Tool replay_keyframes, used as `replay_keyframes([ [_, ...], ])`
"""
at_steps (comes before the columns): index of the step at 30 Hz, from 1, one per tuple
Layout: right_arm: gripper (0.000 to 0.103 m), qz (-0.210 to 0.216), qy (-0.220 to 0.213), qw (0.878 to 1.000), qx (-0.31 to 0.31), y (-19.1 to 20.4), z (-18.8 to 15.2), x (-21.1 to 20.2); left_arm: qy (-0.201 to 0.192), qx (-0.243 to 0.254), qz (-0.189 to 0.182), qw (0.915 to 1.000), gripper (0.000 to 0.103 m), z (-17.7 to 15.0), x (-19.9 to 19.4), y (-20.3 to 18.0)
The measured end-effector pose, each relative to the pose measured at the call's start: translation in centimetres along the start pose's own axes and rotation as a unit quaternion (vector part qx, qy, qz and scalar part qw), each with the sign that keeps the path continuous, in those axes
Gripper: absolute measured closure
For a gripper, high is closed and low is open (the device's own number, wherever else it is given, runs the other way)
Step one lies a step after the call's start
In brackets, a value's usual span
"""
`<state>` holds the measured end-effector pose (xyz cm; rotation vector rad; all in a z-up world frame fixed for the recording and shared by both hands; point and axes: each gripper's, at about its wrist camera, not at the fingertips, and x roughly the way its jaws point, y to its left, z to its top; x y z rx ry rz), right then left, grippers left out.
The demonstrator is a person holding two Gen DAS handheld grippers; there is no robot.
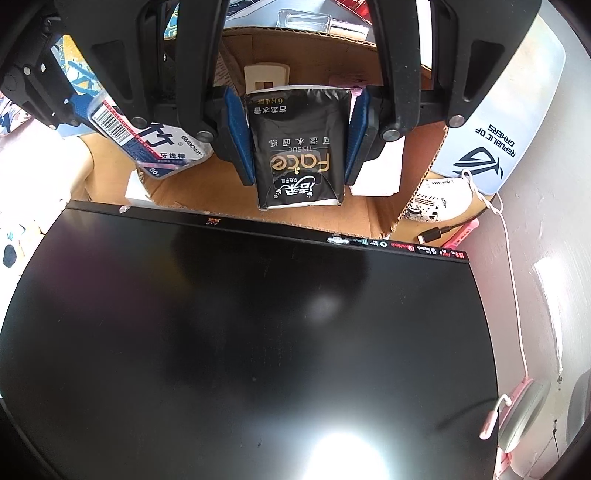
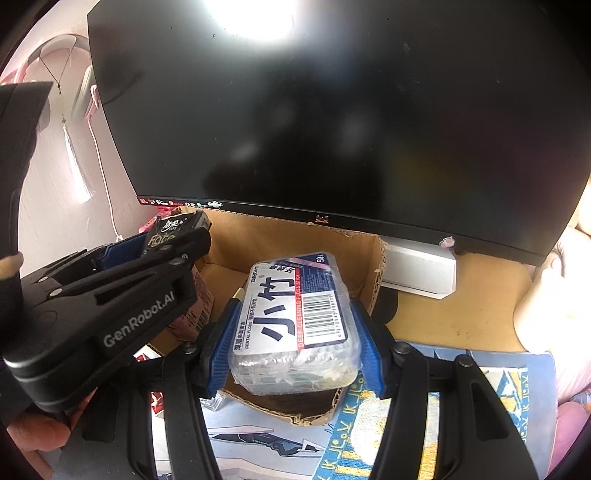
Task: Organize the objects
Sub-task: 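Lift the tissue pack and floss box and carry both over the cardboard box, then open the left tool dropping the tissue pack while the right tool releases the floss box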
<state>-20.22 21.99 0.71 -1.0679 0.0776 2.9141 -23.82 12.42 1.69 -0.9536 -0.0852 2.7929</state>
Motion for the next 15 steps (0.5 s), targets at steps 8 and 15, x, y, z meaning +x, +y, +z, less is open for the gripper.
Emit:
replay_keyframes([
  [8,0.041,-0.009,0.003,1.0,-0.002,-0.1,0.0,0.3,0.015,-0.003,-0.006,0.9999,0.058,-0.3,0.9,0.3],
  [15,0.041,-0.019,0.006,1.0,0.006,0.4,-0.1,0.8,0.02,0.002,-0.007,0.9998,0.058,-0.5,1.2,0.2],
])
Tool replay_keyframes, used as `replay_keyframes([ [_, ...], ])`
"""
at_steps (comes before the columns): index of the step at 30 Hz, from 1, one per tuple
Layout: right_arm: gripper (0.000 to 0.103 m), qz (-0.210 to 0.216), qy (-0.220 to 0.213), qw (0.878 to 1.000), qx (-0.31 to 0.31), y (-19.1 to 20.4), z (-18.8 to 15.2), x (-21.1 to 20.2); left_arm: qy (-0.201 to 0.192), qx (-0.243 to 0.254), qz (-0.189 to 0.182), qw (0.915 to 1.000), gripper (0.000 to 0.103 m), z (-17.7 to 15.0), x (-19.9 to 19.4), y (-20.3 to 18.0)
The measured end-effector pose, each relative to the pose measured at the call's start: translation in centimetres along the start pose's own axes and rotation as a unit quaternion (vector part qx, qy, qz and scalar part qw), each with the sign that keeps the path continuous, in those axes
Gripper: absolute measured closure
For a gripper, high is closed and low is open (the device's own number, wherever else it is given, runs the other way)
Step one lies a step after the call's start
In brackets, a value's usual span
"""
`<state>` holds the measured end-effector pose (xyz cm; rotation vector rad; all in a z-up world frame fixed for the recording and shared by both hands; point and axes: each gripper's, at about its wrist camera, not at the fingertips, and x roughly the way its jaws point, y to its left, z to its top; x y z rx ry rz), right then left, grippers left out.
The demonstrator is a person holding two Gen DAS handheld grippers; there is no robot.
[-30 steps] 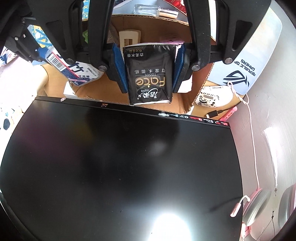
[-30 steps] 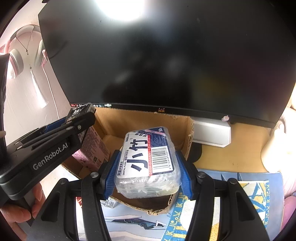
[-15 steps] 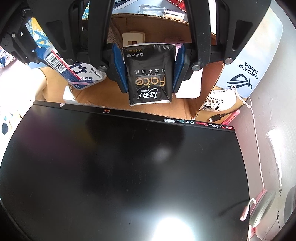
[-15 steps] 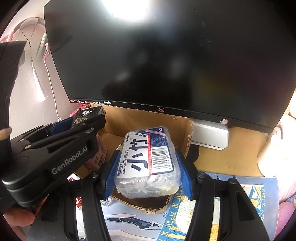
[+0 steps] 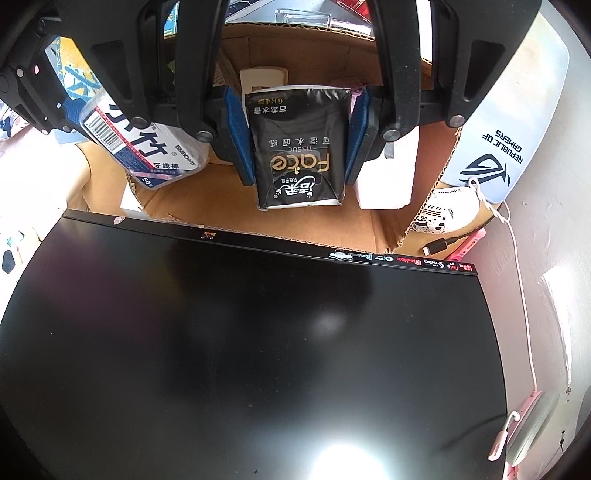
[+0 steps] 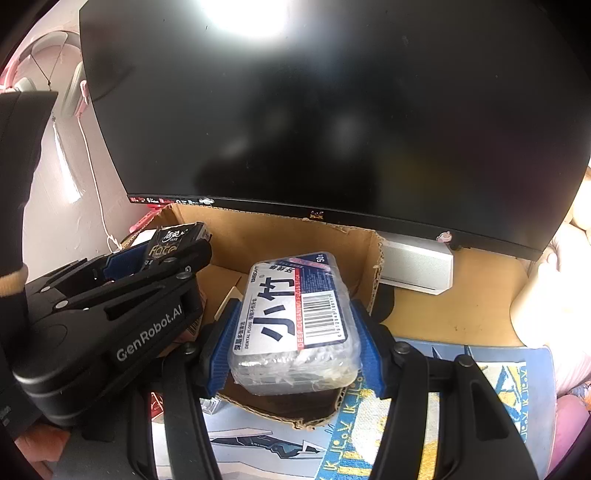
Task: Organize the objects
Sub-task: 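Open the left tool dropping the tissue pack while the right tool releases the floss box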
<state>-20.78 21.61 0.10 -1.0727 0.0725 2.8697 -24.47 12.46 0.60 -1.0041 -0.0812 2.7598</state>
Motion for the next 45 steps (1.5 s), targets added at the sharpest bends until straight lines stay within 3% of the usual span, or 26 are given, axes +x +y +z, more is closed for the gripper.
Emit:
replay_keyframes([
  [12,0.041,-0.018,-0.009,1.0,-0.001,0.7,-0.4,-0.3,-0.003,-0.012,-0.013,0.9998,0.055,0.1,-0.2,0.3],
  [14,0.04,-0.019,-0.012,1.0,-0.003,0.8,-0.4,-0.5,-0.008,-0.017,-0.012,0.9997,0.042,0.1,-0.4,0.5],
  [19,0.035,-0.019,-0.01,1.0,-0.003,0.8,-0.3,-0.6,-0.02,-0.019,-0.001,0.9996,0.031,0.3,-1.0,0.8],
  [23,0.028,-0.019,-0.008,1.0,-0.004,0.8,-0.2,-0.9,-0.05,-0.034,-0.009,0.9981,0.006,0.4,-2.2,1.2],
  [28,0.016,-0.02,-0.015,1.0,-0.003,0.7,0.0,-1.4,-0.065,-0.03,-0.014,0.9973,0.0,0.8,-3.4,1.4],
  [34,0.0,-0.018,-0.023,1.0,0.007,0.7,0.0,-1.8,-0.055,0.014,0.003,0.9984,0.0,1.1,-4.4,0.6],
  [45,0.0,-0.012,-0.01,0.999,0.041,0.2,0.2,-1.9,-0.068,0.026,0.073,0.9946,0.0,1.6,-6.8,1.7],
])
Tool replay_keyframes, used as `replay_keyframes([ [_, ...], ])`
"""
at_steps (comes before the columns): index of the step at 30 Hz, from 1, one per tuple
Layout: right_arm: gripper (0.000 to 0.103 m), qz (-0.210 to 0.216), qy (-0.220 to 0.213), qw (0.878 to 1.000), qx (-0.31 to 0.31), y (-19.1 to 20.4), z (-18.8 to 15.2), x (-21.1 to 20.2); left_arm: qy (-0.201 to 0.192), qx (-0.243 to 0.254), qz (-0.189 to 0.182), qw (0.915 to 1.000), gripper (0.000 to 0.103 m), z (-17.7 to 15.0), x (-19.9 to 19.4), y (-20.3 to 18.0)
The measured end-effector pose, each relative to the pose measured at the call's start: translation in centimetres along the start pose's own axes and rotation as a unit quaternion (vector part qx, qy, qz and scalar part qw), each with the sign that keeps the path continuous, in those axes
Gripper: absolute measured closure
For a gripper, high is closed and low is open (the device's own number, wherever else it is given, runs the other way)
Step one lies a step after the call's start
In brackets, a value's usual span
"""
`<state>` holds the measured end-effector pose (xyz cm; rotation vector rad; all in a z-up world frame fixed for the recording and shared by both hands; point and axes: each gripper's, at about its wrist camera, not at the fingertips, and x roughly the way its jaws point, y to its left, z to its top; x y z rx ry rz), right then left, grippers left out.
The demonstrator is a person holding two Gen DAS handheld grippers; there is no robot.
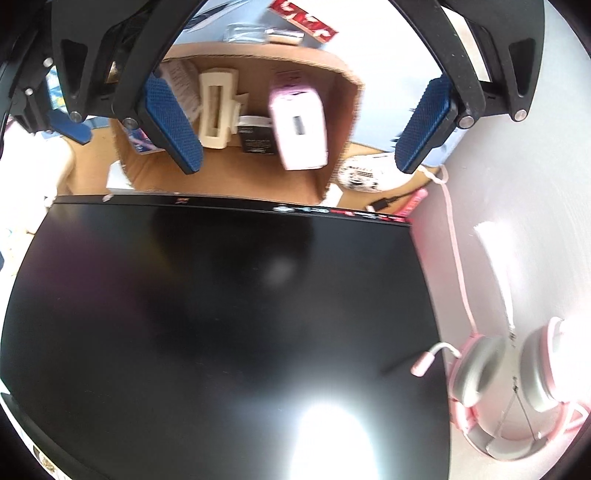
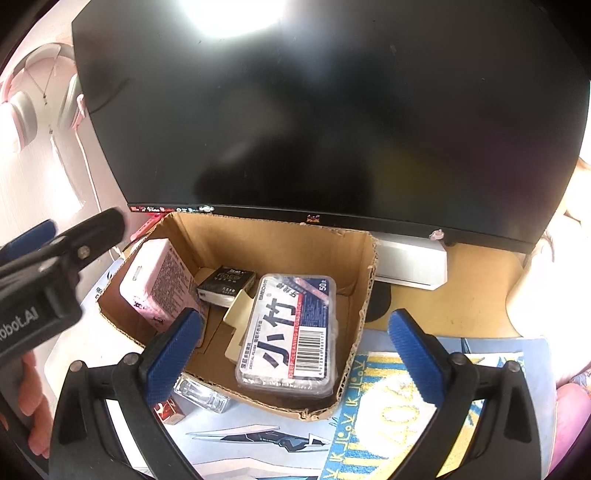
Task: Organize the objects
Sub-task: 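Open the left tool dropping the tissue pack while the right tool releases the floss box, then move the left tool to the red crane box while the right tool approaches the glass bottle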
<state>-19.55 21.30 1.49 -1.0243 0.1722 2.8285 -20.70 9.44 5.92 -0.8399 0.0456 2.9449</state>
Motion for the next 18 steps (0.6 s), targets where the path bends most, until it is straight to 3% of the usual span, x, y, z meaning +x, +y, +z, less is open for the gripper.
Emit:
replay_keyframes([
  [5,0.0,0.021,0.004,0.998,0.051,-0.6,0.1,-0.9,-0.001,-0.003,0.023,0.9997,0.0,0.0,-1.0,1.7],
  [13,0.0,0.013,0.014,0.998,0.065,0.4,-0.4,-2.1,0.005,-0.046,0.046,0.9979,0.0,-1.6,-3.0,4.1],
  [18,0.0,0.006,0.019,0.998,0.052,0.9,-1.0,-2.6,0.029,-0.043,0.061,0.9968,0.0,-3.2,-3.1,4.5],
])
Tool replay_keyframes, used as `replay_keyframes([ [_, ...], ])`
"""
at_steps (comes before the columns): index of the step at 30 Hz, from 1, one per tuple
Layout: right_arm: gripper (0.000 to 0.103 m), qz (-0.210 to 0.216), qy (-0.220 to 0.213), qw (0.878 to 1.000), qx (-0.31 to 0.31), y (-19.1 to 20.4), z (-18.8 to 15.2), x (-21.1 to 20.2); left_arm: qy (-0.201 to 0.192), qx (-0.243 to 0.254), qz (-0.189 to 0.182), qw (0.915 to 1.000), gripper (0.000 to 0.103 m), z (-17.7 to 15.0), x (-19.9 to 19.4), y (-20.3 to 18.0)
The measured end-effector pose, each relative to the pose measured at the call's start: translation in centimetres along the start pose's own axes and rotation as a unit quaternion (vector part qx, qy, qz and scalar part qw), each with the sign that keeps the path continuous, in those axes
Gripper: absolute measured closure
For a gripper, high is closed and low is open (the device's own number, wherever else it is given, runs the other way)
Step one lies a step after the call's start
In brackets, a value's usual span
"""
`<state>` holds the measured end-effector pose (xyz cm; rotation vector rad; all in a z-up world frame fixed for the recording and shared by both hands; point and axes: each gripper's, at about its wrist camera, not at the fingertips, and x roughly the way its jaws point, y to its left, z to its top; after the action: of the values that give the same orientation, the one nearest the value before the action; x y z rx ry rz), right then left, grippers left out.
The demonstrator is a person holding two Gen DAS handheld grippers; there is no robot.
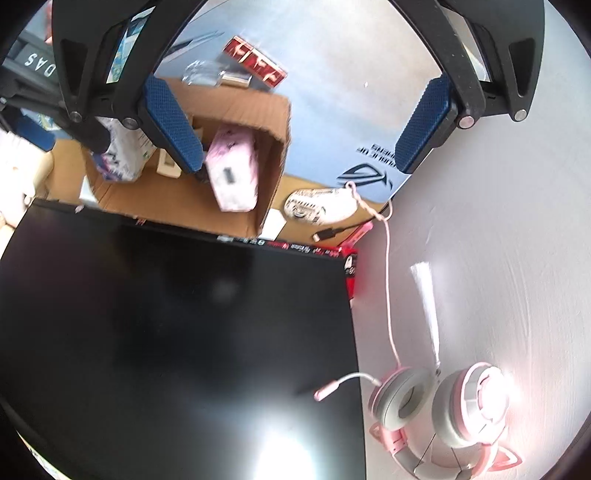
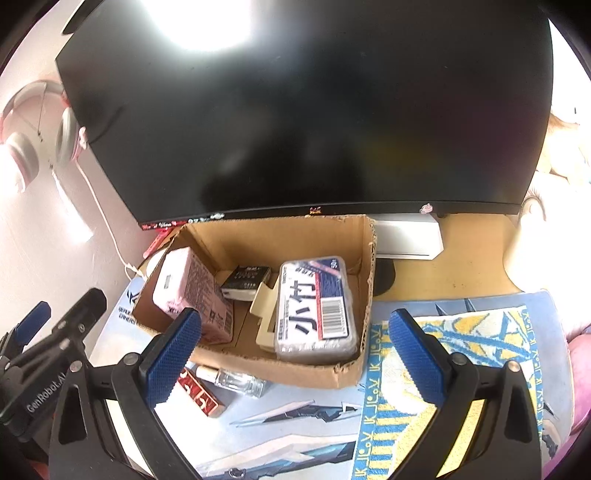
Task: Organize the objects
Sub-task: 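Move the left tool to the red crane box while the right tool approaches the glass bottle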
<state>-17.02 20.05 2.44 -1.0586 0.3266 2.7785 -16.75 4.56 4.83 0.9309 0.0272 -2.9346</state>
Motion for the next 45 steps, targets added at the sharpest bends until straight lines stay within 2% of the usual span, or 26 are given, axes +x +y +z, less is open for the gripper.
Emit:
replay_keyframes([
  [11,0.0,-0.004,0.001,1.0,0.017,-0.8,-3.0,-2.0,0.016,-0.009,0.016,0.9997,0.0,-2.8,-0.4,2.1],
  [14,0.0,0.01,0.012,1.0,0.024,-1.1,-4.0,-1.6,0.022,-0.016,0.019,0.9994,0.0,-3.4,-0.1,2.7],
  [17,0.0,-0.002,0.024,0.999,0.026,-0.9,-4.8,-0.9,0.033,-0.027,0.017,0.999,0.0,-4.1,0.8,3.0],
  [20,0.0,-0.005,0.027,0.999,0.041,-0.9,-5.2,0.0,0.045,-0.025,0.036,0.998,0.0,-4.9,2.1,2.8],
  [23,0.0,0.007,0.041,0.997,0.059,-1.2,-5.6,0.9,0.061,-0.02,0.027,0.9976,0.0,-5.6,3.2,2.5],
  [28,0.0,0.0,0.041,0.996,0.073,-1.5,-6.3,1.6,0.087,-0.034,0.012,0.9955,0.0,-6.5,4.8,2.4],
  [33,0.0,0.022,0.06,0.992,0.105,-1.7,-7.1,2.8,0.122,-0.037,-0.009,0.9918,0.0,-7.5,6.4,2.2],
  [45,0.0,0.0,0.075,0.994,0.084,-0.3,-8.0,4.5,0.165,-0.015,-0.003,0.9862,0.0,-9.4,9.0,1.5],
])
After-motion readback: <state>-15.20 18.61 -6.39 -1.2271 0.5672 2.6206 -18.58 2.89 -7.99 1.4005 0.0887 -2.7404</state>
